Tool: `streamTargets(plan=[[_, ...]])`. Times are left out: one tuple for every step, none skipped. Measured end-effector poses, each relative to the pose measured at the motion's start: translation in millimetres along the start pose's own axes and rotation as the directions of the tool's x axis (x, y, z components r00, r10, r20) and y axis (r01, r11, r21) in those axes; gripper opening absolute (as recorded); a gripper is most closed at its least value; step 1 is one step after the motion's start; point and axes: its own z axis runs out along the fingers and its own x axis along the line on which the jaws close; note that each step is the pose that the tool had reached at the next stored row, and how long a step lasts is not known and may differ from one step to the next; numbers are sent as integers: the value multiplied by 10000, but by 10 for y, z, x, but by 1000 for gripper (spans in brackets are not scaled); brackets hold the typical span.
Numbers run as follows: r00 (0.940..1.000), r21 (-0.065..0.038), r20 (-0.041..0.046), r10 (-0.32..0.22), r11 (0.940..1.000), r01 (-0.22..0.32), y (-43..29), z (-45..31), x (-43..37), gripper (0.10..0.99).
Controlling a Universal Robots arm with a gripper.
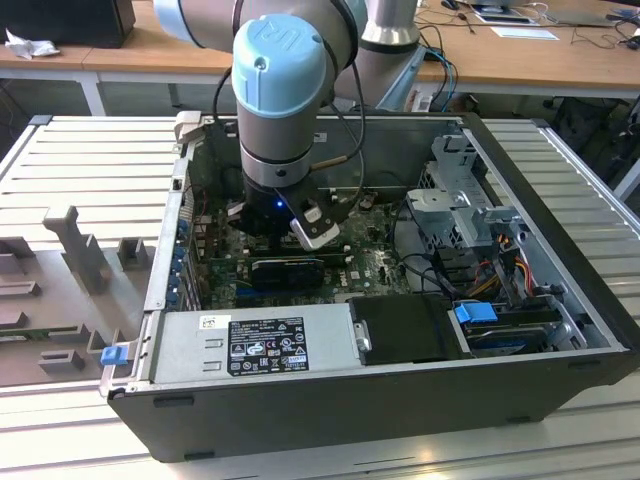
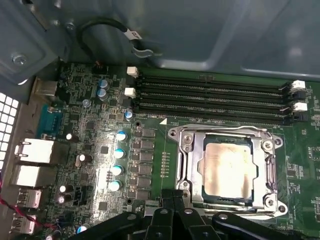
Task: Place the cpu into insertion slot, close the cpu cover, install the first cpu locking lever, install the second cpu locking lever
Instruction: 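Install the second cpu locking lever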
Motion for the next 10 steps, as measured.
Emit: streamTargets(plan=[[10000,-11,1,1,10000,-1,1,-2,1,106],[10000,-23,4,1,10000,-1,5,-16,1,106],[10000,-25,4,2,10000,-2,18,-69,1,106],[10000,-25,2,2,10000,-2,32,-121,1,106],[10000,-27,1,3,10000,-3,40,-153,1,106],[10000,-27,-3,4,10000,-4,53,-200,0,106],[10000,-25,-5,2,10000,-2,66,-243,-1,106],[10000,-26,-5,3,10000,-3,78,-279,-2,106],[10000,-27,-4,2,10000,-2,90,-326,-2,106],[10000,-27,-4,3,10000,-3,97,-349,-3,106]])
